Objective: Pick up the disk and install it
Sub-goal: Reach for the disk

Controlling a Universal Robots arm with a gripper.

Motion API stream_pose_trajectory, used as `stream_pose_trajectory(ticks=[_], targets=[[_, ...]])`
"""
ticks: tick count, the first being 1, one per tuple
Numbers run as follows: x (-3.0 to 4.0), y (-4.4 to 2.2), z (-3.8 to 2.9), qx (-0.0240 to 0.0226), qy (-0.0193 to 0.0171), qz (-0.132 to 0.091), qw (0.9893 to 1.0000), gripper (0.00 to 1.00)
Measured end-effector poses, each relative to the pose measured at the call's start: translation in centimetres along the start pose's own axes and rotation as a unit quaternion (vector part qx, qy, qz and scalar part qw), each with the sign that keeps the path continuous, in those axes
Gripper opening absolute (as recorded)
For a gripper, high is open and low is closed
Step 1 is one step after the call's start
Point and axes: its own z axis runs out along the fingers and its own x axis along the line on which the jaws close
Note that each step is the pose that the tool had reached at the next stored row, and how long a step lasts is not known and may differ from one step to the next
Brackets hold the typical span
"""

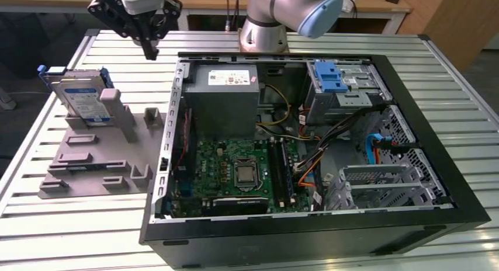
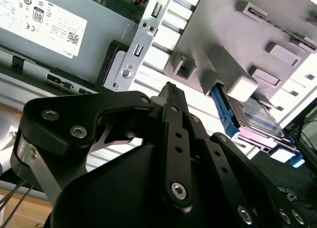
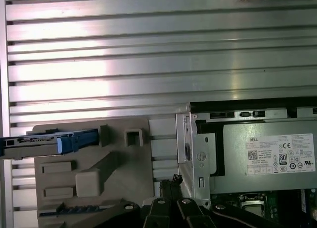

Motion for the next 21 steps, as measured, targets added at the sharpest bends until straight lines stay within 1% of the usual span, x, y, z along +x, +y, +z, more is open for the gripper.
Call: stream_pose_trajectory(ticks=[2,4,9,13,14,19,21], targets=[[0.44,0.16,0.08,-0.0001,0.0002,0.0,1.0,0.11],[0.85,0.34,0.13,0.0001,0.0013,0.0,1.0,0.11],[2.09,0.77,0.27,0.0005,0.006,0.0,1.0,0.11],[3.31,0.97,0.44,0.0006,0.0086,0.0,1.0,0.11],[3.49,1.0,0.47,0.0007,0.0091,0.0,1.0,0.11],[3.55,1.02,0.47,0.0007,0.0093,0.0,1.0,0.11],[3.76,1.01,0.48,0.0007,0.0094,0.0,1.0,0.11]])
